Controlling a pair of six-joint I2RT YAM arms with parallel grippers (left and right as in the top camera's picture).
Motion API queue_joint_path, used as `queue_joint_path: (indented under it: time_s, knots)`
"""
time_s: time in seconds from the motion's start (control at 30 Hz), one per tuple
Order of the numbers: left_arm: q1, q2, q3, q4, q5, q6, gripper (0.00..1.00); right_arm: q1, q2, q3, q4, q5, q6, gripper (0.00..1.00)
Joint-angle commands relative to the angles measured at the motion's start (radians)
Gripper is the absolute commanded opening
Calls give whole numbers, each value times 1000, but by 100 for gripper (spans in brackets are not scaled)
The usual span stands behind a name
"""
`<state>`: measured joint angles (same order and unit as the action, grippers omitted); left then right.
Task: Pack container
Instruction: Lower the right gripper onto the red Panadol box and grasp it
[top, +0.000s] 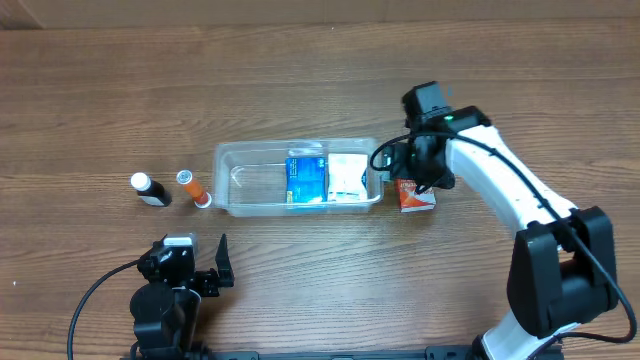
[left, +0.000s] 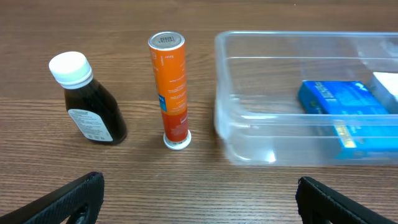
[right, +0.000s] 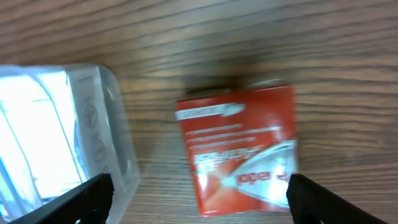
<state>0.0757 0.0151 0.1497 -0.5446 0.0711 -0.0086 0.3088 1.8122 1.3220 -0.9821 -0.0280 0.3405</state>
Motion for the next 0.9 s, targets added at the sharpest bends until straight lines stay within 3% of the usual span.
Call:
queue_joint_path:
  time_s: [0.0,0.13,0.23,0.6,0.67,0.73,0.87]
  knots:
    - [-4,-11,-4,6,-6,-14,100,-17,-13,6,8,61,30,95]
    - [-4,-10,-4,6,-6,-14,100,-71,-13,6,6,86,0,99]
    - [-4,-10,-4,6,-6,-14,100,-82,-1,6,6,13,-138,100]
    - [-4,-11,-4,6,-6,-14,100,-80,136,-44,16,-19,-127,99]
    - [-4,-11,-4,6,-6,-14,100,-79,136,-51,22,-18,-108,94]
    - [-4,-10,-4,6,-6,-14,100,-79,136,-52,29,-18,-80,74]
    - [-4,-11,-4,6,-6,-14,100,-79,113,-33,-15,70,-4,71]
